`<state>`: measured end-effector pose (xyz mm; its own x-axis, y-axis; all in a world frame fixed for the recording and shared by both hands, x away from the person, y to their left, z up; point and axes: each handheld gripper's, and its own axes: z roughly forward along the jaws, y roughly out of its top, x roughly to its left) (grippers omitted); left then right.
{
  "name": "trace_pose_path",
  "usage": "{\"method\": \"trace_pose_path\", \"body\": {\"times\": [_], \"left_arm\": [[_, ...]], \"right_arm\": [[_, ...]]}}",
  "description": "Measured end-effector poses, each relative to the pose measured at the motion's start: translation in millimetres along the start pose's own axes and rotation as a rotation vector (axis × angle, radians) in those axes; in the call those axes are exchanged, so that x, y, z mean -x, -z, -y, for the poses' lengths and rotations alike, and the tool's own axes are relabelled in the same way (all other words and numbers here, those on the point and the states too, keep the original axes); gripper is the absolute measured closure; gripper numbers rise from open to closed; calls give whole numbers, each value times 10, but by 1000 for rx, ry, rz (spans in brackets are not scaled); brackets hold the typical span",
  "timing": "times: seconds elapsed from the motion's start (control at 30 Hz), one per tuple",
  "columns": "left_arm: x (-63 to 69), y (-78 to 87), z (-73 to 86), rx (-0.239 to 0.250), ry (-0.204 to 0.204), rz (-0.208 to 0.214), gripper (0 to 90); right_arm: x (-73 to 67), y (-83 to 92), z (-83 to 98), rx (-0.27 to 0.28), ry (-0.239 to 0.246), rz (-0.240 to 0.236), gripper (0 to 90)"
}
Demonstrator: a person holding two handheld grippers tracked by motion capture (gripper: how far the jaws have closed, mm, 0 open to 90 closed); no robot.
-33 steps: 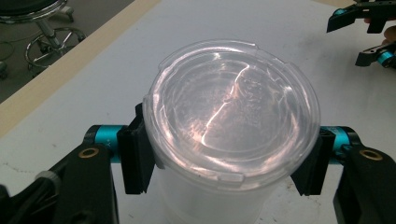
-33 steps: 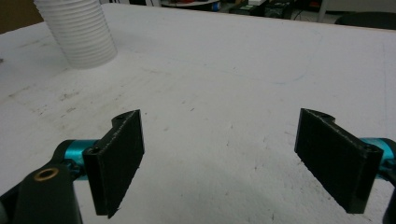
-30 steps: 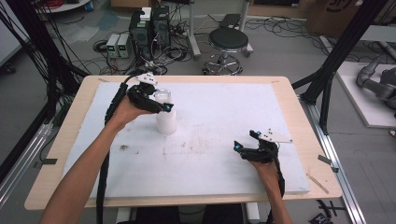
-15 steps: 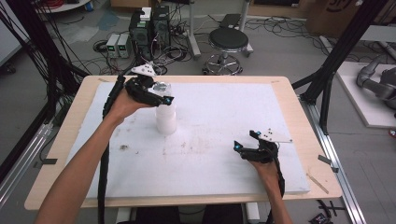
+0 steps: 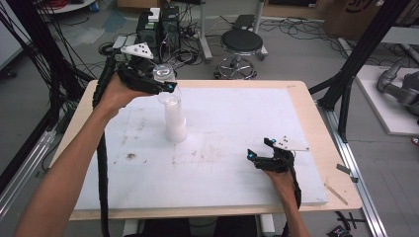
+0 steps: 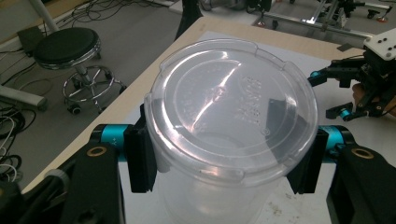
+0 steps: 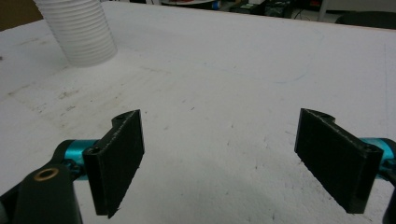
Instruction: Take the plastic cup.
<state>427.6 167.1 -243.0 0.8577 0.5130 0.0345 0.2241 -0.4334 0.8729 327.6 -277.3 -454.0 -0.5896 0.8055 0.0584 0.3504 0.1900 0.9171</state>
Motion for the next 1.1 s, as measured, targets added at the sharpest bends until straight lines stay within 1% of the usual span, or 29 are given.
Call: {"method": "trace_pose_path", "body": {"times": [0.1,0.17,0.2,0.23,0.27,0.3,0.33,0.37,0.47,0.53,0.63,0.67,0.7,0.73,0.77,0.8,0.83,0.87,0.9,0.93,1.0,1.03,1.07,1.1], "left_arm": [[12,38,-3,8,1,3,387],[45,92,-6,32,-2,10,386],[45,92,-6,32,-2,10,385],[93,156,11,67,-8,21,382],[93,156,11,67,-8,21,383],[156,220,53,84,-6,34,383],[156,220,53,84,-6,34,383],[235,285,110,94,-18,44,382],[369,391,206,123,-23,65,382],[460,450,278,153,-30,84,382],[587,485,382,173,-41,115,382],[587,485,382,173,-41,115,382],[661,475,451,187,-48,137,382],[661,475,451,187,-48,137,379],[698,459,488,194,-47,148,376],[734,435,525,198,-56,156,372],[814,371,605,212,-59,174,369],[814,371,605,212,-59,174,368],[884,293,693,236,-51,200,368],[884,293,693,236,-51,200,368],[940,209,786,256,-51,220,368],[987,128,878,275,-44,243,368],[987,128,878,275,-44,243,368],[1019,53,961,288,-42,260,368]], "right_arm": [[1,0,0,1,1,0,158],[4,-1,1,1,1,0,158],[4,-1,1,1,1,0,158],[5,-1,0,0,-2,-1,159],[2,-1,0,-3,-6,-2,159],[1,-2,0,-4,-6,-2,158],[1,-2,0,-4,-6,-2,158],[2,-4,-1,-3,-1,-2,158],[4,-4,0,-2,0,-4,158],[5,-1,0,0,1,-3,158],[4,4,2,4,-3,-5,158],[9,0,1,6,-3,-7,158],[11,1,1,2,-6,-7,158],[11,1,1,2,-6,-7,158],[15,-3,0,1,-5,-8,159],[12,-2,0,-4,-11,-10,158],[10,-2,-1,-4,-12,-10,158],[11,-3,0,-3,-10,-9,158],[9,-2,0,-4,-11,-8,158],[9,-2,0,-4,-11,-8,158],[9,-7,-1,-6,-9,-5,158],[8,-8,-2,-8,-10,-4,158],[8,-8,-2,-8,-10,-4,158],[11,-10,-3,-11,-7,-3,158]]}}
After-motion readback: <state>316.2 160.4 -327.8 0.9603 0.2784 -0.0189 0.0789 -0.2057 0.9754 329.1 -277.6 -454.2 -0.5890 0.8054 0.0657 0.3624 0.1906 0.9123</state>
